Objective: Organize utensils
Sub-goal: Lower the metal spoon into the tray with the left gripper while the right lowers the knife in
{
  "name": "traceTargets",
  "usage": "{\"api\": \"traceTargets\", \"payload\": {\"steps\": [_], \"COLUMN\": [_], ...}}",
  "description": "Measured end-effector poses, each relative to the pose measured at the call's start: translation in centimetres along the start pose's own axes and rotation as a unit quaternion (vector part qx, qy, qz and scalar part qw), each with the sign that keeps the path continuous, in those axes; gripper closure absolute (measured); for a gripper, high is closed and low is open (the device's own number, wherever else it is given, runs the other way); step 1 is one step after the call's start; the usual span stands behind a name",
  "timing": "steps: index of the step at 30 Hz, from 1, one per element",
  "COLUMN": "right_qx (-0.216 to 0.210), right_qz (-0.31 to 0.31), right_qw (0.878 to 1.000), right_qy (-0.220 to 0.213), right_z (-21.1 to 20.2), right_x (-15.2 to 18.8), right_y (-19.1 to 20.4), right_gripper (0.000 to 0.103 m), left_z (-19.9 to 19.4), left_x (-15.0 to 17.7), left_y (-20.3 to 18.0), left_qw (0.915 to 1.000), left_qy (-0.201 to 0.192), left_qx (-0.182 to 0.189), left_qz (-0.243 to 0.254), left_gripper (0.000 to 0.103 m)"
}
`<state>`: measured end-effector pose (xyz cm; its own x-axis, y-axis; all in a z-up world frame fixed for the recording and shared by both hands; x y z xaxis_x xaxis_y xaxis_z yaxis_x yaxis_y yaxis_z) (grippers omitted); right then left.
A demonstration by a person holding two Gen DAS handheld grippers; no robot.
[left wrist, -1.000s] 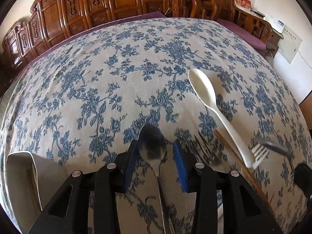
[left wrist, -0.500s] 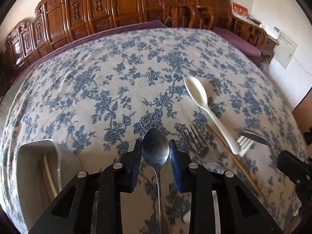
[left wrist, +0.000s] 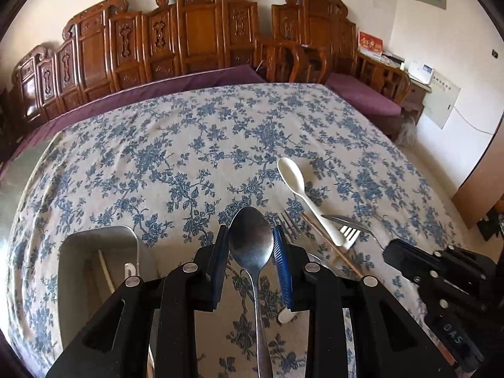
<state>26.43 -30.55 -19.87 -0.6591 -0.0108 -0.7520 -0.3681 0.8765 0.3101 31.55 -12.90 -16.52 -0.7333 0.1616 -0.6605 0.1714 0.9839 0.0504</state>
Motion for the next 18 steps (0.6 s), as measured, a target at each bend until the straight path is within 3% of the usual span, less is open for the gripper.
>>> {"api": "traceTargets", "payload": {"steps": [11, 18], "right_qx": [-0.023, -0.041], "right_qz": [-0.027, -0.044], "right_qw": [0.999, 0.998], "right_qy": [-0.013, -0.017], "right_z": [-0.9, -1.3], "right_x": [-0.2, 0.1], "right_y": [3.4, 6.5], "right_gripper": [0.097, 0.097], "left_z": [-6.4, -9.0], "left_x": [-0.2, 0.7], "left_y": [3.6, 8.0], "left_qw": [0.9991, 0.9978], "left_qy": [-0.038, -0.057], "left_qx": [0.006, -0.017], "left_qz": [-0.018, -0.031], "left_gripper": [0.077, 0.077]}}
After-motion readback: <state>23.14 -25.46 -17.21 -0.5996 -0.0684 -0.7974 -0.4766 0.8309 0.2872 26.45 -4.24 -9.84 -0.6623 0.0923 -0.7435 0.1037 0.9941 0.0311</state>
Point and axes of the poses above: each gripper's, at about its wrist camera, not at the fingertips, and z roughly the way its jaws point, y to its left, x to its underside, the point moved 2 cm from there along z, roughly the way its jaws point, and after that the axes turned 7 degrees about -x, right-handed, at the moved point
